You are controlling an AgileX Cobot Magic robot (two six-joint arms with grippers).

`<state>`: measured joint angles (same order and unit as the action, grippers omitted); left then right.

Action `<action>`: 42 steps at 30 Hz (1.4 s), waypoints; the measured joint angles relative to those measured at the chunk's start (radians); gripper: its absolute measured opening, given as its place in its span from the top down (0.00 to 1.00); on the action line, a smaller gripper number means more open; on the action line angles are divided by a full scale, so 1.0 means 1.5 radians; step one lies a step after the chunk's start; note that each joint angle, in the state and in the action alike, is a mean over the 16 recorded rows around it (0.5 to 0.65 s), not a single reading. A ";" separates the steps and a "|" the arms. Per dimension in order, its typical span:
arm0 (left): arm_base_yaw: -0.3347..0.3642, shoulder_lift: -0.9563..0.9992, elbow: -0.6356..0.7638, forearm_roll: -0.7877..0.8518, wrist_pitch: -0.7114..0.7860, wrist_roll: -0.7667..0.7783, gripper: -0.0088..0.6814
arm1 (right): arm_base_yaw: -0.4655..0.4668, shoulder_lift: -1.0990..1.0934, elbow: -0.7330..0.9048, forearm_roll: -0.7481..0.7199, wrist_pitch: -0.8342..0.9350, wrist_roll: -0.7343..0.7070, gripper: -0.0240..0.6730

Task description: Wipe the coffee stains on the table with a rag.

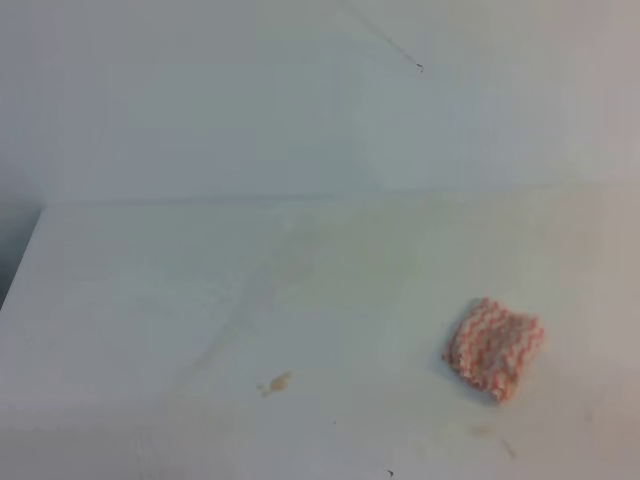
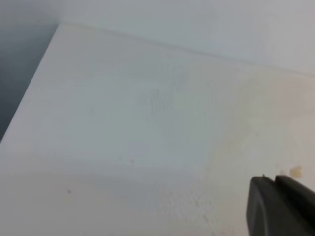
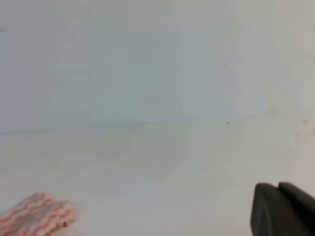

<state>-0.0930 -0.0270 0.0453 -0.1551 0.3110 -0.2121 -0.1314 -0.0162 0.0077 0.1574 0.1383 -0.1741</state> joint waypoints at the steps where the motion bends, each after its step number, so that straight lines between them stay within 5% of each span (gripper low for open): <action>1: 0.000 0.000 0.000 0.000 0.000 0.000 0.99 | 0.001 0.000 0.000 0.000 0.002 0.000 0.97; 42: 0.000 0.000 0.000 0.000 0.000 0.000 0.99 | 0.041 0.004 -0.004 0.000 0.133 0.010 0.97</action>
<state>-0.0930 -0.0268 0.0453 -0.1551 0.3110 -0.2121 -0.0699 -0.0099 0.0023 0.1569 0.3381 -0.1587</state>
